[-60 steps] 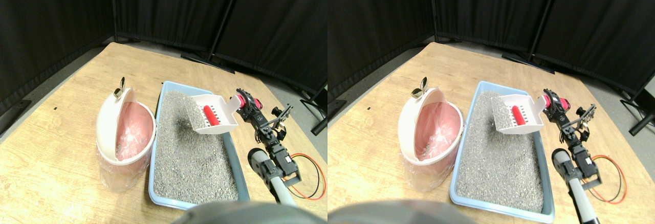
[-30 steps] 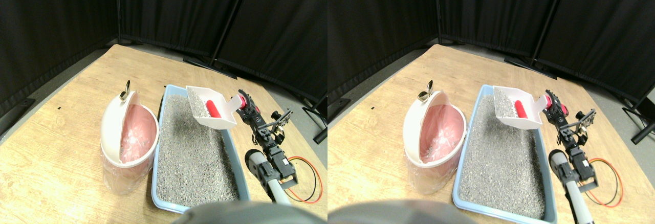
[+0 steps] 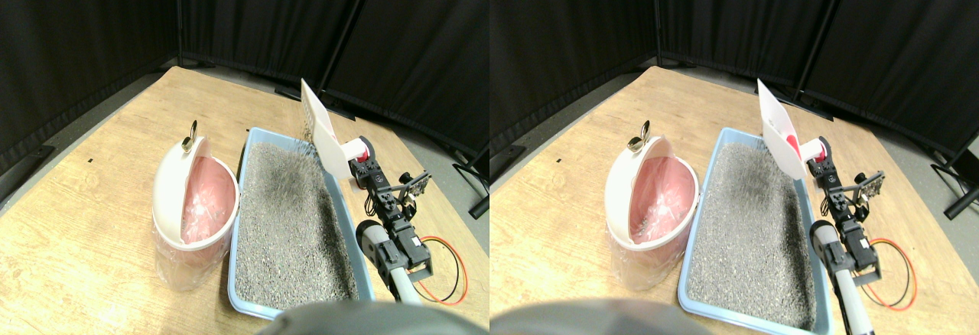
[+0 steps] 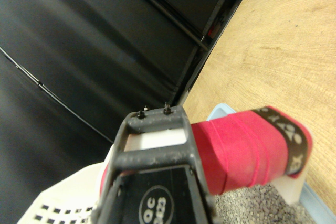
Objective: Scoop (unimanual)
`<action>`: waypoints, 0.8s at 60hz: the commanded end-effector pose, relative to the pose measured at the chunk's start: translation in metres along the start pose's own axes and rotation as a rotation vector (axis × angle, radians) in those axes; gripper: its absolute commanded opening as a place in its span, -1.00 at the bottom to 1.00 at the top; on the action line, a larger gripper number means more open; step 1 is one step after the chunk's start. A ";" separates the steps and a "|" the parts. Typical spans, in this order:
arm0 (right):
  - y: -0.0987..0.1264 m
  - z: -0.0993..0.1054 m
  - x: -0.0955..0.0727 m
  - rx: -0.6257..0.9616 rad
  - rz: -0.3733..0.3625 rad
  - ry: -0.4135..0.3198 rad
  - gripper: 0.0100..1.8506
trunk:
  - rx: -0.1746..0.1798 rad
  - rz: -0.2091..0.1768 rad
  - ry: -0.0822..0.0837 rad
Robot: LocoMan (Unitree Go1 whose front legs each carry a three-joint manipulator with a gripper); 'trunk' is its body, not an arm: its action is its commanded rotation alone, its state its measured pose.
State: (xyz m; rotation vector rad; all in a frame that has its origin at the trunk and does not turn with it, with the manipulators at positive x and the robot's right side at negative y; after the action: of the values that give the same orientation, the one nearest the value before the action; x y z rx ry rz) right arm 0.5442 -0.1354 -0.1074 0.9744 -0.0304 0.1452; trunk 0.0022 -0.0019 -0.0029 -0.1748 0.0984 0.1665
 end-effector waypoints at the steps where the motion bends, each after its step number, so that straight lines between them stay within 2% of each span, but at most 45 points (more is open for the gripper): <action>1: 0.014 0.005 0.002 -0.011 0.067 -0.040 -0.95 | -0.016 0.012 -0.009; 8: 0.012 0.004 0.004 0.025 0.071 -0.024 -0.95 | -0.018 0.017 -0.008; 14: 0.011 0.002 0.004 0.095 0.045 -0.017 -0.95 | -0.018 0.017 -0.008; 18: 0.011 0.001 0.005 0.092 0.045 -0.009 -0.95 | -0.017 0.016 -0.004; 20: 0.011 0.000 0.004 0.042 0.055 -0.011 -0.95 | -0.017 0.016 -0.004; 27: 0.011 0.000 0.005 0.069 0.055 0.005 -0.95 | -0.017 0.019 -0.004; 31: 0.011 -0.002 0.005 0.108 0.035 0.014 -0.95 | -0.017 0.019 -0.002; 36: 0.010 -0.004 0.006 0.245 0.016 0.038 -0.95 | -0.016 0.020 -0.001; 38: 0.010 -0.005 0.005 0.225 0.018 0.032 -0.95 | -0.016 0.020 -0.001; 41: 0.011 -0.005 0.004 0.069 0.049 0.031 -0.95 | -0.016 0.020 -0.001; 48: 0.011 -0.004 0.003 0.010 0.063 0.025 -0.95 | -0.019 0.024 0.001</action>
State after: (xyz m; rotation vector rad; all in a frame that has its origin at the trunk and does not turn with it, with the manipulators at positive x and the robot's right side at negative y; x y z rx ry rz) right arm 0.5459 -0.1273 -0.1135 0.9349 0.0469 0.1652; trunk 0.0001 -0.0014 -0.0031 -0.1802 0.0977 0.1740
